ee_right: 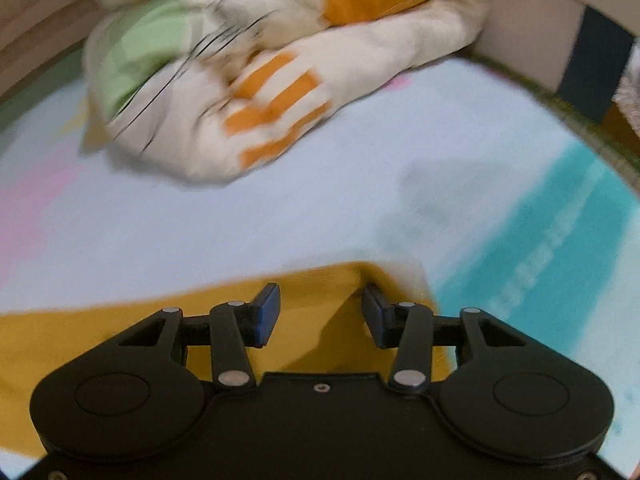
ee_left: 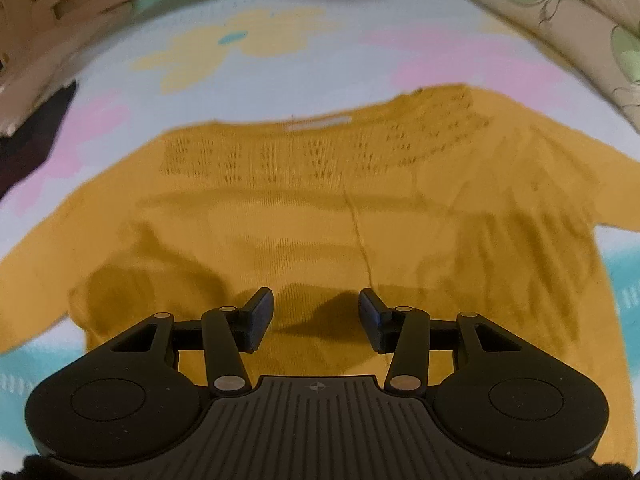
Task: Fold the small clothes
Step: 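Grasp the sleeve with the right gripper, fold it across the body, release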
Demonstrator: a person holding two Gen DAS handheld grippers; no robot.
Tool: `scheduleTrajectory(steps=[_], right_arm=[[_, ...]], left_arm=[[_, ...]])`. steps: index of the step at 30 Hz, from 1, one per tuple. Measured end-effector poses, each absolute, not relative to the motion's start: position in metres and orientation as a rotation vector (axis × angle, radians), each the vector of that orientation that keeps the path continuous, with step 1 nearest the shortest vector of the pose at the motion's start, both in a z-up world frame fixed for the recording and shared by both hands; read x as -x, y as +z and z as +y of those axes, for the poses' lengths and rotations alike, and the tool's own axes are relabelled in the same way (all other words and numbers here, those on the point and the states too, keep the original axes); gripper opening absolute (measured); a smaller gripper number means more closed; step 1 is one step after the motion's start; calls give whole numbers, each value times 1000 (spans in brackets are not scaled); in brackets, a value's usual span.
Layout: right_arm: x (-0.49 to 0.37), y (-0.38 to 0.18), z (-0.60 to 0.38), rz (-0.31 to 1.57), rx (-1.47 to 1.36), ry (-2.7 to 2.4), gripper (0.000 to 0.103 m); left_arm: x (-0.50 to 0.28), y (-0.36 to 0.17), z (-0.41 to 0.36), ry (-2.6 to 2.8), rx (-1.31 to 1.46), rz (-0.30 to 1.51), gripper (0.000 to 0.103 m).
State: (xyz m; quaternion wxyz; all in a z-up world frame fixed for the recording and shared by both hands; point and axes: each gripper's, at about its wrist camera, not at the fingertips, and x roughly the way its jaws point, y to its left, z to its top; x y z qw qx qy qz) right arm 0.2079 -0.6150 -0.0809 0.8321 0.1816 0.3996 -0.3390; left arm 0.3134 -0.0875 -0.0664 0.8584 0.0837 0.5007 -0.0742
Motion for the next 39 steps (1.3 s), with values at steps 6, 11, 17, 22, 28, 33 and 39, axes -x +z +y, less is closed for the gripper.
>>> scheduleTrajectory(steps=[6,11,17,22,28,33,39], right_arm=[[-169,-73,-643,791,-462,-721,62],[-153,-96,-645,827,-553,-686,63],[-143,-101,-635,760,-629,-614,51],[-147,-89,-631,740,-693,-584,12],[-171,-30,-597,694,-605,-492,10],[-210,16,-538,687,-539,-345,9],[-254,48,-448,697,-497,-162,9]], left_arm=[[-313,-73,-85,-138,-155,1031,52],[-314,-76,-82,-129,-130,1029,60],[-322,-77,-78,-150,-112,1054,64],[-320,-69,-77,-150,-133,1022,53],[-318,-39,-61,-134,-116,942,53],[-319,-14,-37,-96,-87,889,53],[-319,4,-3,-65,-38,859,53]])
